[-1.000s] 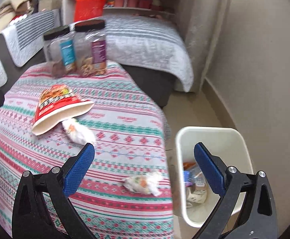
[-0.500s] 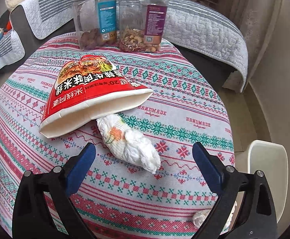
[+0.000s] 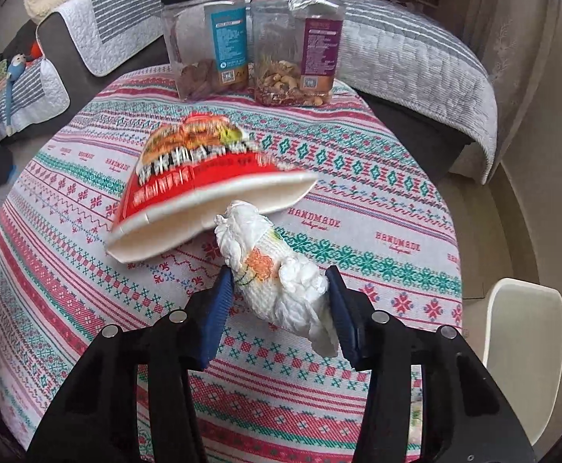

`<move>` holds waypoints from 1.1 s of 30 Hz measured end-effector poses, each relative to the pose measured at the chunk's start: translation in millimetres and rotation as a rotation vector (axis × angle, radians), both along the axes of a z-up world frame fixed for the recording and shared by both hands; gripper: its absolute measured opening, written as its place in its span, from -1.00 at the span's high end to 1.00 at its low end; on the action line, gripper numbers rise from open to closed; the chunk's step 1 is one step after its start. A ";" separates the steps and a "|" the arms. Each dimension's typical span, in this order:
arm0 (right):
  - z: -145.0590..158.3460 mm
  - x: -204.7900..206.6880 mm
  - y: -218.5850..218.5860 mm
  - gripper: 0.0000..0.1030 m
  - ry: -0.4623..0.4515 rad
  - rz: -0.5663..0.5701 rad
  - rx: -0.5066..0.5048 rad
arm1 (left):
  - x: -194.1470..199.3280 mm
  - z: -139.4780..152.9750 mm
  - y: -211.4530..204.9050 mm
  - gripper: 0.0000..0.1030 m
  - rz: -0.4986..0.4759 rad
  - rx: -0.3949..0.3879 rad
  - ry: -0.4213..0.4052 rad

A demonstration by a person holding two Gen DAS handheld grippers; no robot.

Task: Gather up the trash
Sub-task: 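Grasp the white crumpled tissue with the right gripper, then grasp the red noodle packet with the left gripper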

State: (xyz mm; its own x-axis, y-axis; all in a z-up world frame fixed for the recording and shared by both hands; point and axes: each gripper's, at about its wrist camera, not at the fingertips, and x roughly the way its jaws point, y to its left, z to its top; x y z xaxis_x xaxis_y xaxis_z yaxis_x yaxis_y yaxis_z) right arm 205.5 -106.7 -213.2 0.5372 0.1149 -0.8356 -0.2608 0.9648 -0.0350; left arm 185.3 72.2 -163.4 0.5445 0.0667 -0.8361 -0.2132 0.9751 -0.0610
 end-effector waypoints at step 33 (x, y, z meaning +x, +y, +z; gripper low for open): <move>54.5 -21.3 -70.3 0.09 -0.099 -0.068 0.078 | 58.8 -72.0 -48.4 -0.34 -0.097 -0.322 0.075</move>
